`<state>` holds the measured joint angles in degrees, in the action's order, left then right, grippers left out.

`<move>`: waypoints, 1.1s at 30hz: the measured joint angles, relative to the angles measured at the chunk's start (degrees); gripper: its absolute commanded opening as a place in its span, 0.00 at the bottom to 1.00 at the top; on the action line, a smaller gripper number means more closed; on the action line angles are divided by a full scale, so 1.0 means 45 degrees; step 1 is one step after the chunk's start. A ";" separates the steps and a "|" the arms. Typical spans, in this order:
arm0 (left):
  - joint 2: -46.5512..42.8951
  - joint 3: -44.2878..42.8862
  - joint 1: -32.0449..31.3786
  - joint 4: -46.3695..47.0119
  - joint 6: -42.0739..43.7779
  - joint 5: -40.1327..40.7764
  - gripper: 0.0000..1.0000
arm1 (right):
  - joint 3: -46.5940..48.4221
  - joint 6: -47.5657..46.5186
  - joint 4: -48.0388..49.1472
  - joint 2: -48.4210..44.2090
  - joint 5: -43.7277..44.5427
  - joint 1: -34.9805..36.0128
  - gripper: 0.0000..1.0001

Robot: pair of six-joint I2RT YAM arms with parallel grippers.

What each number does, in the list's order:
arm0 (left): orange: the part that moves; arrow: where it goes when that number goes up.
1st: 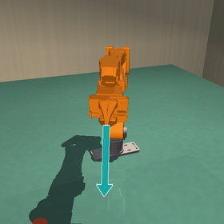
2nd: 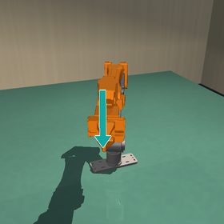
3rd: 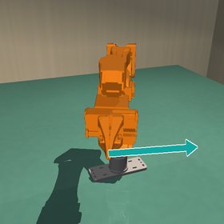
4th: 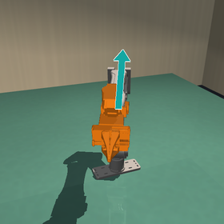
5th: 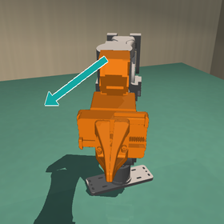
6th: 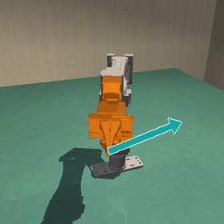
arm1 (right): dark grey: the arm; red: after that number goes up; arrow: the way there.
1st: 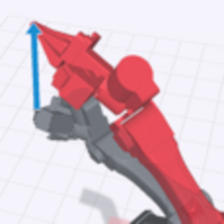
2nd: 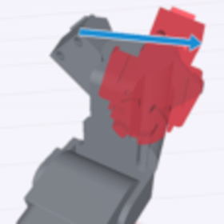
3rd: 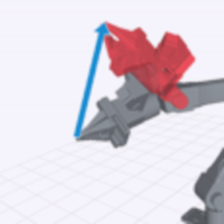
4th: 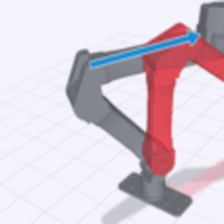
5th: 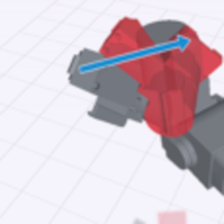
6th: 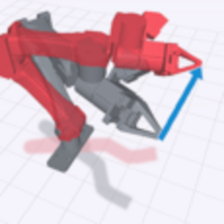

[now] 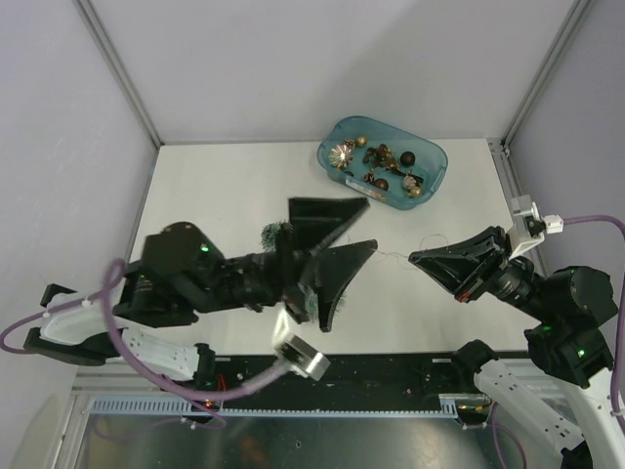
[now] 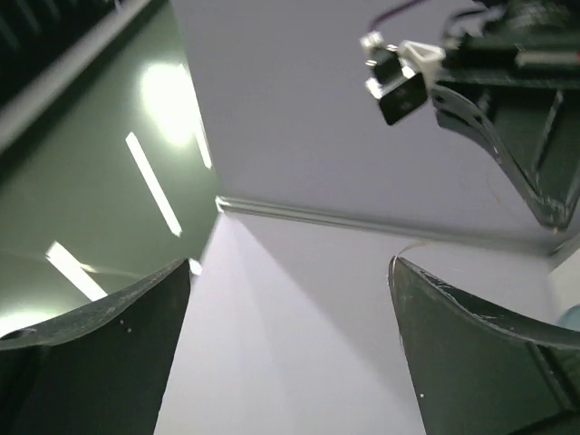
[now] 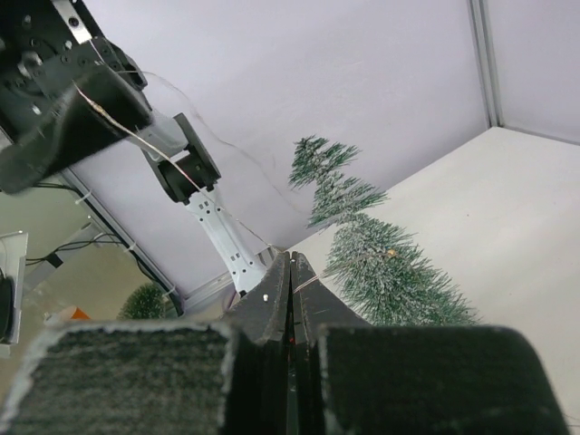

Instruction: Decorate the small christmas tree

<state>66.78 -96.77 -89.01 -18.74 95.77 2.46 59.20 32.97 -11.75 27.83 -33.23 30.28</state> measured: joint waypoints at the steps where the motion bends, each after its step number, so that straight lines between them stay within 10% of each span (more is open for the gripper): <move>1: 0.0015 -0.0311 -0.0175 0.0029 -0.1001 0.0209 0.99 | 0.0000 0.0000 -0.0005 -0.0015 0.0005 0.0000 0.00; 9: -0.0554 -0.0777 -0.0379 0.0155 -0.8208 0.1778 1.00 | 0.0000 -0.0005 -0.0136 -0.0131 0.0010 0.0010 0.00; 21: -0.0491 -0.0641 -0.0097 -0.2050 -1.1910 0.1316 1.00 | 0.1457 -0.0384 -0.0651 0.1015 0.0291 0.0010 0.00; 33: 0.1603 -0.4342 0.7664 -0.1797 -1.7937 -0.0908 0.99 | 0.2127 -0.1438 -0.2414 0.0189 -0.1302 0.0253 0.00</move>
<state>74.00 -116.31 -54.52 -26.83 15.05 -1.63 68.77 26.50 -22.61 28.69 -39.09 31.42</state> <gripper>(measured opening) 0.995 0.009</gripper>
